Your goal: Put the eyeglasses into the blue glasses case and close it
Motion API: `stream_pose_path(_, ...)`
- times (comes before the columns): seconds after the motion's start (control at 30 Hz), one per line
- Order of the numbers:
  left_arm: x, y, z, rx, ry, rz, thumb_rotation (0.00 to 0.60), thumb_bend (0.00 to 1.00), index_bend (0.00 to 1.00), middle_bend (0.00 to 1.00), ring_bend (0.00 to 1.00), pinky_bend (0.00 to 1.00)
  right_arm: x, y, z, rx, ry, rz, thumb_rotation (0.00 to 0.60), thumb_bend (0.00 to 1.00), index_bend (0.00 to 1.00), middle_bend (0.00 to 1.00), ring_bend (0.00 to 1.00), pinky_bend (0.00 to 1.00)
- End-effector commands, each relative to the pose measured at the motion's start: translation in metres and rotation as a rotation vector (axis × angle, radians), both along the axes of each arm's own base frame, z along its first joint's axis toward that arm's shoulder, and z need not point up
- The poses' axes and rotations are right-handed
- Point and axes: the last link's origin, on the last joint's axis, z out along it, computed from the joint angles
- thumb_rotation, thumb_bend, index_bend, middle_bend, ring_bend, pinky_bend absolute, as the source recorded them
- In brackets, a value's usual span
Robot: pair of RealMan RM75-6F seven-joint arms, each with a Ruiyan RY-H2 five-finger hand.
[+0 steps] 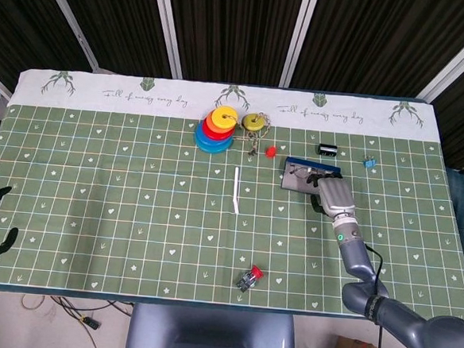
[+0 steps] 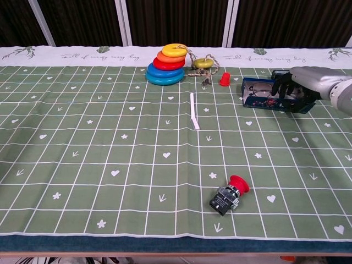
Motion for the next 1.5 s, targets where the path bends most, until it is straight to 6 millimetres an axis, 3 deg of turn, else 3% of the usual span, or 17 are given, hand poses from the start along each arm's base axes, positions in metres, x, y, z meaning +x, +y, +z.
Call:
stream_pose_path(0.03, 0.000, 0.000, 0.000, -0.001, 0.000, 0.001, 0.600, 0.31, 0.14, 0.00, 0.00, 0.00, 0.005, -0.006, -0.001, -0.012, 0.005, 0.011, 0.600, 0.55, 0.37, 0.39, 0.30, 0.21)
stream_pose_path(0.53, 0.000, 0.000, 0.000, -0.004, -0.003, 0.005, 0.600, 0.32, 0.14, 0.00, 0.00, 0.00, 0.005, -0.007, -0.003, 0.017, -0.020, -0.013, 0.600, 0.44, 0.55, 0.38, 0.29, 0.21)
stream_pose_path(1.23, 0.000, -0.001, -0.001, -0.003, -0.005, 0.010, 0.600, 0.31, 0.14, 0.00, 0.00, 0.00, 0.009, -0.006, -0.003, 0.025, -0.043, -0.026, 0.600, 0.53, 0.60, 0.38, 0.29, 0.21)
stream_pose_path(1.5, 0.000, -0.001, -0.001, -0.004, -0.006, 0.009, 0.600, 0.31, 0.14, 0.00, 0.00, 0.00, 0.019, 0.008, 0.009, 0.019, -0.054, 0.046, 0.600, 0.53, 0.61, 0.33, 0.26, 0.21)
